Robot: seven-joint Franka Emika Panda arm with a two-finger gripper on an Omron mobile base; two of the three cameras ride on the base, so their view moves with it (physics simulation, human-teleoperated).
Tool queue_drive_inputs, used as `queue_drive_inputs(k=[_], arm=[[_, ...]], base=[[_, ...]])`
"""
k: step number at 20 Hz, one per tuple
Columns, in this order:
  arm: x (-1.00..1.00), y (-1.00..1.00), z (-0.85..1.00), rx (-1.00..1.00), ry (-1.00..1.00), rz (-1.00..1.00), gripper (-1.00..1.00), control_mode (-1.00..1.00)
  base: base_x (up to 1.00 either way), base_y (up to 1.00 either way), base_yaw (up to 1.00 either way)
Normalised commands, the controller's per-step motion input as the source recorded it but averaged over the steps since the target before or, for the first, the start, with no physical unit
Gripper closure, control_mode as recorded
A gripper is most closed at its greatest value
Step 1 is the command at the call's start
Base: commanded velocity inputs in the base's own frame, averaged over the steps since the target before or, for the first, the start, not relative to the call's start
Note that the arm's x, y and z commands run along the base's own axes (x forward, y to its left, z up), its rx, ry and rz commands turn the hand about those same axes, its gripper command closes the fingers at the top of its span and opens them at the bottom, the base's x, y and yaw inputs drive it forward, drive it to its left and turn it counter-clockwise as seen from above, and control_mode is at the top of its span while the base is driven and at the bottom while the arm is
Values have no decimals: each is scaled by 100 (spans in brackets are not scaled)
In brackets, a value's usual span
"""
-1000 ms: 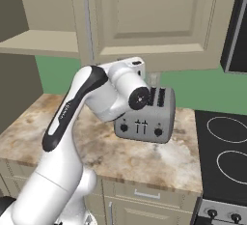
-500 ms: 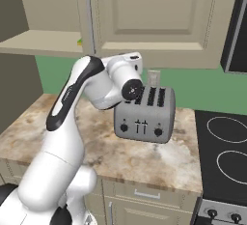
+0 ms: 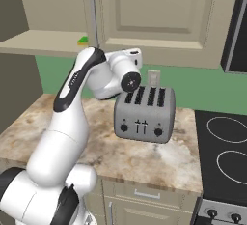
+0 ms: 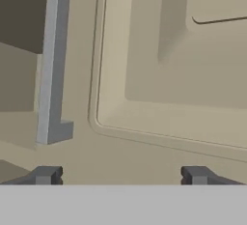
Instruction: Pick up the spray and sponge from the sink, and place them back in the cabinet, and close the cabinet doors.
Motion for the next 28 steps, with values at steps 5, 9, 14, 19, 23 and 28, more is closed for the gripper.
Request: queue_drive_inputs(k=[5,9,14,19,23,28], arm=[[37,0,0,0,0,0,-100,-100],[35,0,0,0,0,0,-100,-100],[33,0,0,0,0,0,-100,-100],[35,0,0,0,0,-1,-100,-100],[42,0,-1,0,0,-3,-100,-100],[30,0,-4,0,0,-1,-100,-100]], base=[[0,0,0],[0,0,0],[0,0,0],[0,0,0],[0,0,0],[0,0,0]])
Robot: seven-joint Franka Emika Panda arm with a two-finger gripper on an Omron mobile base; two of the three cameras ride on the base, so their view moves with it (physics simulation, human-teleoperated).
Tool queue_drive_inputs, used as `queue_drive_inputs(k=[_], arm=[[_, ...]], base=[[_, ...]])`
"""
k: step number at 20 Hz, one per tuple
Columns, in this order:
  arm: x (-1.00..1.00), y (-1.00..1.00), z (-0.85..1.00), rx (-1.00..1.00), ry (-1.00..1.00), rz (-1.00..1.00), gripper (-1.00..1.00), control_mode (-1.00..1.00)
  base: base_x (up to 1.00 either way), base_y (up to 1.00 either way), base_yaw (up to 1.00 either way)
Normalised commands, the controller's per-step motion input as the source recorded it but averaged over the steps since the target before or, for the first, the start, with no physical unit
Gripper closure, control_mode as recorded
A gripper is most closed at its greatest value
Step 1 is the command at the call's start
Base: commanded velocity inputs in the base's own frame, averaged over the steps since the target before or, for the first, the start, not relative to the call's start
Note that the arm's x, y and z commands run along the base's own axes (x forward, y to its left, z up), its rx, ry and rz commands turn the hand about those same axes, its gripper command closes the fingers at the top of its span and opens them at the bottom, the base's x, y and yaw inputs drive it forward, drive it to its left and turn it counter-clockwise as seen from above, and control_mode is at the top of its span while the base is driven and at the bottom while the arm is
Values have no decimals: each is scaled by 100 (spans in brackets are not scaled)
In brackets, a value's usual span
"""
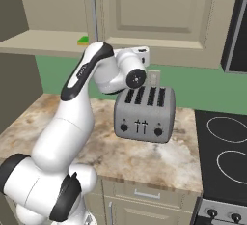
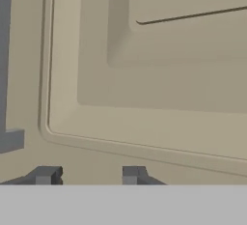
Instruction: Pick up the spray and sponge from the sink, and place them back in the cabinet, and close the cabinet doors.
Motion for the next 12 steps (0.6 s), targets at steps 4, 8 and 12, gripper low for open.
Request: queue_drive_inputs(k=[4,8,12], arm=[[34,0,0,0,0,-1,-100,-100],[22,0,-1,0,0,0,-100,-100],[0,0,0,0,0,0,-100,-100]], base=[[0,0,0],[0,0,0],[0,0,0]])
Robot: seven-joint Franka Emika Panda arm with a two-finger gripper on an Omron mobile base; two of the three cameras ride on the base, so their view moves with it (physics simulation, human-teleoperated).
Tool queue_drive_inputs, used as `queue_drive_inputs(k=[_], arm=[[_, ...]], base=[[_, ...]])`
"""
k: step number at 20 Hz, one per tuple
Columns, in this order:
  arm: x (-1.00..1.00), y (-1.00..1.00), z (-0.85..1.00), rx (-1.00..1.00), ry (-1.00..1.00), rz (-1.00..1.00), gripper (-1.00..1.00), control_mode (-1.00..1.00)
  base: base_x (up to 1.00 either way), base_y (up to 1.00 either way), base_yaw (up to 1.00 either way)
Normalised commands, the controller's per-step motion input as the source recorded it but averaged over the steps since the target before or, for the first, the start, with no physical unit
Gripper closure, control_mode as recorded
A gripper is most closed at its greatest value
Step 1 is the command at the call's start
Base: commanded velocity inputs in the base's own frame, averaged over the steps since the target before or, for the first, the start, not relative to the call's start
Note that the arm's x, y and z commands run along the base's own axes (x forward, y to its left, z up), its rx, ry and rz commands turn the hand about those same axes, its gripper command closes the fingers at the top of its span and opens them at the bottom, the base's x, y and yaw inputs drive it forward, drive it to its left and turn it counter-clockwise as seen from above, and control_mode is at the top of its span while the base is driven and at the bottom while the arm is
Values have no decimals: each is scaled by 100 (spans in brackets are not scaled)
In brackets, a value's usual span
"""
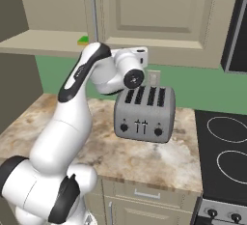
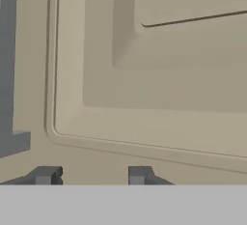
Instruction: Pick up the spray and sponge from the sink, and place them back in the cabinet, and close the cabinet doors.
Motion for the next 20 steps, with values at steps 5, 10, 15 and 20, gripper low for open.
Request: queue_drive_inputs(k=[5,10,15,20], arm=[[-4,0,0,0,0,0,-100,-100],[-23,0,0,0,0,0,-100,-100],[-38,1,0,0,0,-1,-100,-100],[-34,5,0,0,0,-4,-100,-100]], base=[[0,0,0],[0,0,0],[0,0,0],[0,0,0]])
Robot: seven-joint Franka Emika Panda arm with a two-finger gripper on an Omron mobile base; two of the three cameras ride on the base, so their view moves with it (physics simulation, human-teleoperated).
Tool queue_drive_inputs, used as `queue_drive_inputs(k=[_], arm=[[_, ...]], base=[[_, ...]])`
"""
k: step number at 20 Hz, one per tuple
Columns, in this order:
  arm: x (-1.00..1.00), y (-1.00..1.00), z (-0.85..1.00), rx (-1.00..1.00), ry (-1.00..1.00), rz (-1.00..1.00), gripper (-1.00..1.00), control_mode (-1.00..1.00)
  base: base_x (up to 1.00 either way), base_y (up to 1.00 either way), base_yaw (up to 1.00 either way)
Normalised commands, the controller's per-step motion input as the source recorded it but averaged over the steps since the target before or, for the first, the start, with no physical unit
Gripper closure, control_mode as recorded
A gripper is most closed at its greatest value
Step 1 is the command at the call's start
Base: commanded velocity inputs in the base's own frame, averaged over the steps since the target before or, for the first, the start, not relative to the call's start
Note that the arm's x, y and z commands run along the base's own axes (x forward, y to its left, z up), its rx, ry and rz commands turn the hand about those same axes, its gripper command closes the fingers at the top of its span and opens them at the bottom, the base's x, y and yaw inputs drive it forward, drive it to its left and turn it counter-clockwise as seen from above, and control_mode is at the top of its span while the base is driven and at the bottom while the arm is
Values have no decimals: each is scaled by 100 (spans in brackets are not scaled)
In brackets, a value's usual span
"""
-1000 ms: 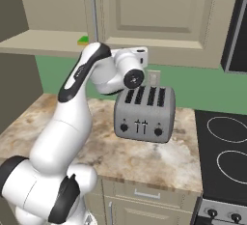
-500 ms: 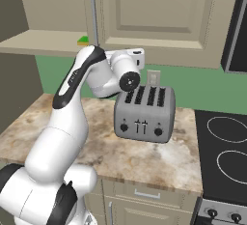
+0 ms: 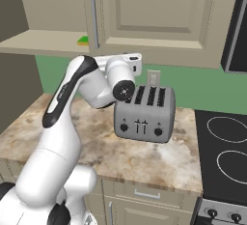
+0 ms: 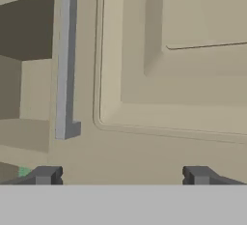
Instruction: Pick up the spray and sponge from the sink, and place them back in the cabinet, and close the cabinet doors.
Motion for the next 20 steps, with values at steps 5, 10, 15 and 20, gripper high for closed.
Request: queue_drive_inputs(k=[5,10,15,20], arm=[[-21,9,0,0,0,-5,-100,-100],[-14,6,0,0,0,-5,-100,-100],[-12,4,6,0,0,-6,-100,-100],[-12,1,9,0,0,-7,-100,-100]], base=[[0,0,0],[0,0,0],[0,0,0],[0,0,0]])
